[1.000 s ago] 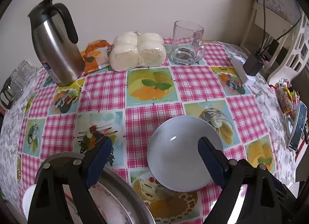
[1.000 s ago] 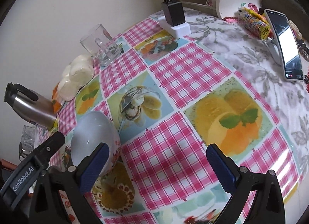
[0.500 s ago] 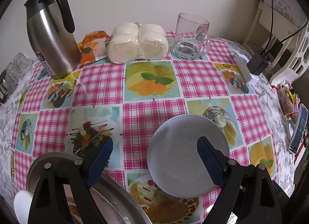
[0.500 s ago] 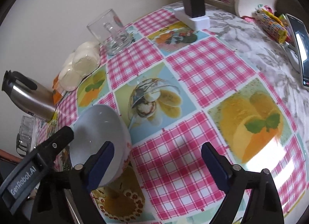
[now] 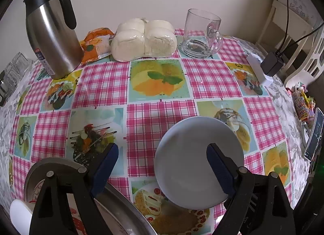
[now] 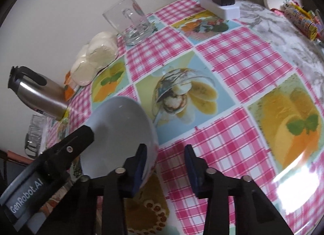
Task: Organize plates and bowls
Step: 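Grasp the small white bowl's rim with the right tool while the left tool grasps it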
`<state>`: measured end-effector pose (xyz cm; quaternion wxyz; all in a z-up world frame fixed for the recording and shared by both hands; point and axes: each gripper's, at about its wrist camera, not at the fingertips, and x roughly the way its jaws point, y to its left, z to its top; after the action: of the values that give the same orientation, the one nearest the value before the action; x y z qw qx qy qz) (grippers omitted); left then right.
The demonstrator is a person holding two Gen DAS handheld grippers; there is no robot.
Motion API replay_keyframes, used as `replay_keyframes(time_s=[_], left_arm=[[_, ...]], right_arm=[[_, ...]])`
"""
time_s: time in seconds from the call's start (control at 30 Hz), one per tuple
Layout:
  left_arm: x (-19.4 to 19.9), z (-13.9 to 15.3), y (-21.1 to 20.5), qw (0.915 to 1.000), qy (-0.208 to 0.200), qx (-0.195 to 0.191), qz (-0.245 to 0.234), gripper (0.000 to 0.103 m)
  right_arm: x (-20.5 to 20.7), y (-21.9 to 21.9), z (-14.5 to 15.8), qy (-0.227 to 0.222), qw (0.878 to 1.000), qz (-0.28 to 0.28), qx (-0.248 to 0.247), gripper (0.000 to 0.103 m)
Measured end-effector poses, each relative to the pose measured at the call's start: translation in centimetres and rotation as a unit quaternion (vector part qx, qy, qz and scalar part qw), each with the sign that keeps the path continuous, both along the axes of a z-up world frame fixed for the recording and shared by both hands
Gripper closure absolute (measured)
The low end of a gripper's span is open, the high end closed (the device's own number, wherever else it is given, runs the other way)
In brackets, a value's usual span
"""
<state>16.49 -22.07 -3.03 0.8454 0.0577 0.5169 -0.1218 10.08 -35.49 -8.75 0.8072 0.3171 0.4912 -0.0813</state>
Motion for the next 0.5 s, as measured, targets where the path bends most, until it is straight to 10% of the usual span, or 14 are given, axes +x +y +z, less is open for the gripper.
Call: replay_keyframes(time_s=[0.17, 0.5], left_arm=[[0.0, -0.3, -0.1, 1.0000, 0.004, 0.001, -0.002, 0.014], [-0.4, -0.7, -1.0, 0.9997, 0.012, 0.010, -0.017, 0.014]], right_arm=[[0.0, 0.1, 0.4, -0.009, 1.000, 0.005, -0.003, 0.092], [-0.8, -1.4, 0.5, -0.012, 1.000, -0.004, 0.005, 0.095]])
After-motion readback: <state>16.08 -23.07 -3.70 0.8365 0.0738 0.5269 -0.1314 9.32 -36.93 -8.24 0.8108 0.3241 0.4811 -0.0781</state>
